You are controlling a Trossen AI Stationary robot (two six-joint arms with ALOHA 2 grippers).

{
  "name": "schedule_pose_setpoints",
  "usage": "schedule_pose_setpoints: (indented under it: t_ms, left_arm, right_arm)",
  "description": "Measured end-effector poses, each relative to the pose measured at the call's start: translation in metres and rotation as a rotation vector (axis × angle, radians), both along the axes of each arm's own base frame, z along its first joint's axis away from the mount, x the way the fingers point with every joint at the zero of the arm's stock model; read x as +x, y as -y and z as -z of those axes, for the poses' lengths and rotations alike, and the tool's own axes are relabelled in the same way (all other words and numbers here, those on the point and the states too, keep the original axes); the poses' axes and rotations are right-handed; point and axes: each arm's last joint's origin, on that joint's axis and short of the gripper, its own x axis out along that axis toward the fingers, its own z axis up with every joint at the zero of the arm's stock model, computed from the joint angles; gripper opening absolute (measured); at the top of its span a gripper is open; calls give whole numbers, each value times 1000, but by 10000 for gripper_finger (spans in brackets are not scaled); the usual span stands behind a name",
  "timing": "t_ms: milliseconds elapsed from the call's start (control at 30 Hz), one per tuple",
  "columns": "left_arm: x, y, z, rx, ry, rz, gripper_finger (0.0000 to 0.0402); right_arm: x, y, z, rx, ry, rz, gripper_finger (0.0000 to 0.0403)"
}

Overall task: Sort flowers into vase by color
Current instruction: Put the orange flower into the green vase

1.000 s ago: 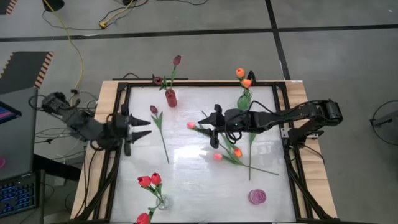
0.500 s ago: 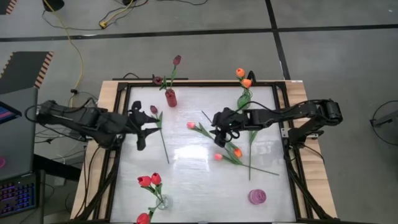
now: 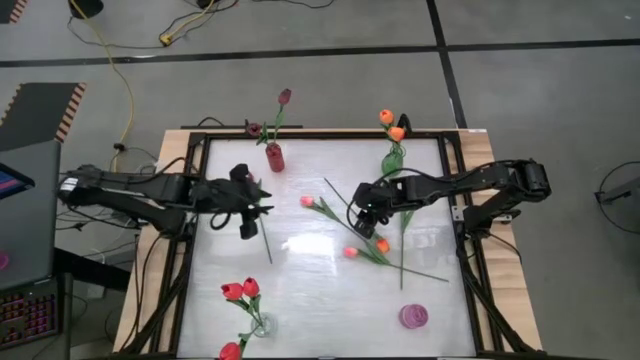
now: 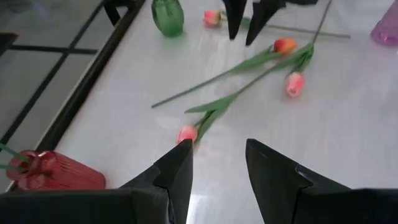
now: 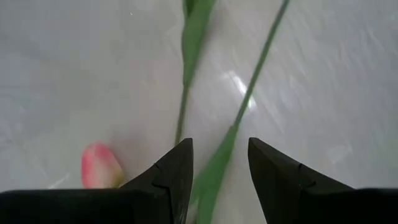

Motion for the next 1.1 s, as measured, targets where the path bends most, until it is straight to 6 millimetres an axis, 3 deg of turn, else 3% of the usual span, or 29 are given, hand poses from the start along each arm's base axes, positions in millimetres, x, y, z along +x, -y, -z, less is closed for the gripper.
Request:
schedule_pose_setpoints:
  t_ms: [367, 800, 967, 1100]
  left_arm:
    - [23, -10, 21, 3, -113, -6, 137]
    - [35, -12, 29, 6, -127, 29, 137]
    - [35, -12, 28, 5, -124, 29, 137]
    - [35, -12, 28, 5, -124, 28, 137]
  right_arm:
    - [-1, 0, 6, 31, -40, 58, 179]
    - [15, 0, 65, 61, -257, 56, 179]
    - [17, 0, 72, 61, -274, 57, 175]
    - [17, 0, 72, 61, -275, 51, 145]
